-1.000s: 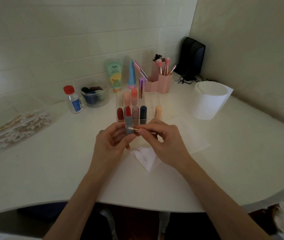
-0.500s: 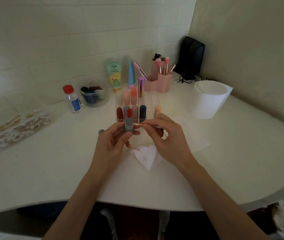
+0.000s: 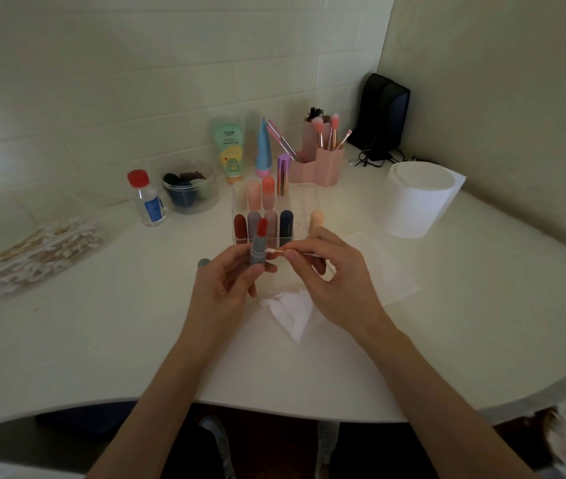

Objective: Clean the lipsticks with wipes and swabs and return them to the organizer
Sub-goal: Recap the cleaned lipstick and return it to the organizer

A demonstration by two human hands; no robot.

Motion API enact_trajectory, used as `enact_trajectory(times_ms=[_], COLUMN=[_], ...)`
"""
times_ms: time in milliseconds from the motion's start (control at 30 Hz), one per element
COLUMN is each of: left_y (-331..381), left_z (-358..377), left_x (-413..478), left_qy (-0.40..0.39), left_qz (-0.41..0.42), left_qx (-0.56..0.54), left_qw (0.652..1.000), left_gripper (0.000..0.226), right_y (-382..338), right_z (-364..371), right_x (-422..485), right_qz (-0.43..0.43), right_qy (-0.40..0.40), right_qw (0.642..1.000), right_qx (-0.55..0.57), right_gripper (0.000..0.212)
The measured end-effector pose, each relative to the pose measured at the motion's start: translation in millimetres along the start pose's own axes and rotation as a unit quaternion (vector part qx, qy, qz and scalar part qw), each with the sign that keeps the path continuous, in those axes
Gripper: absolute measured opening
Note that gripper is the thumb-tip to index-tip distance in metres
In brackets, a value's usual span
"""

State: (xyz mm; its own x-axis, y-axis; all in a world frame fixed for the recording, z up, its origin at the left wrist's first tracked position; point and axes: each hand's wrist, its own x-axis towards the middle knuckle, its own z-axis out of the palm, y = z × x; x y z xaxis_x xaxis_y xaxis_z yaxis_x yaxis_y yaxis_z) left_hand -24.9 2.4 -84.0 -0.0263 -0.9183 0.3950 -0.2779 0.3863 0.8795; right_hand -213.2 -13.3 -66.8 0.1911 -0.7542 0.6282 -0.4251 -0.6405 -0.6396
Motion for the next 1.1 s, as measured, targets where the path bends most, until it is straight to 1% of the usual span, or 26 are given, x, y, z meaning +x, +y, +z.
enact_trajectory(times_ms=[133, 333, 500, 600, 733, 767, 867, 1100], left_y=[-1.2, -6.2, -9.6, -7.1, -8.4, -8.5, -8.5, -12.6], left_z=[-0.2, -0.2, 0.0, 2.1, 0.9, 0.5, 0.6, 2.3], left_x=[0.4, 1.0, 0.4, -2.5, 0.2, 0.4, -0.5, 0.3], left_qy=[-0.008, -0.020, -0.055, -0.078, -0.073, -0.073, -0.067, -0.062], left_qz=[0.012, 0.004, -0.010, -0.014, -0.007, -0.004, -0.021, -0.026], left_qx=[0.009, 0.003, -0.016, -0.033, -0.025, -0.030, -0.084, -0.090], left_qw=[1.000, 1.000, 0.998, 0.996, 0.997, 0.997, 0.994, 0.994], left_gripper=[0.028, 0.027, 0.028, 0.025, 0.009, 0.011, 0.026, 0.012], right_y=[-1.2, -0.6, 0.6, 0.4, 0.1, -0.2, -0.5, -0.4], right_z=[-1.1, -0.8, -1.5, -0.5, -0.1, -0.3, -0.6, -1.1], right_x=[0.1, -0.1, 0.0, -0.3, -0.7, -0.7, -0.6, -0.3], right_qz=[0.007, -0.004, -0.002, -0.008, -0.003, -0.006, -0.008, -0.003], right_qy=[0.005, 0.008, 0.006, 0.001, -0.004, -0.001, 0.006, 0.004], right_qw=[1.000, 1.000, 1.000, 1.000, 1.000, 1.000, 0.999, 0.999], right_qx=[0.001, -0.015, -0.023, -0.026, -0.023, -0.024, -0.031, -0.035], right_gripper=[0.014, 0.014, 0.015, 0.014, 0.013, 0.013, 0.011, 0.012])
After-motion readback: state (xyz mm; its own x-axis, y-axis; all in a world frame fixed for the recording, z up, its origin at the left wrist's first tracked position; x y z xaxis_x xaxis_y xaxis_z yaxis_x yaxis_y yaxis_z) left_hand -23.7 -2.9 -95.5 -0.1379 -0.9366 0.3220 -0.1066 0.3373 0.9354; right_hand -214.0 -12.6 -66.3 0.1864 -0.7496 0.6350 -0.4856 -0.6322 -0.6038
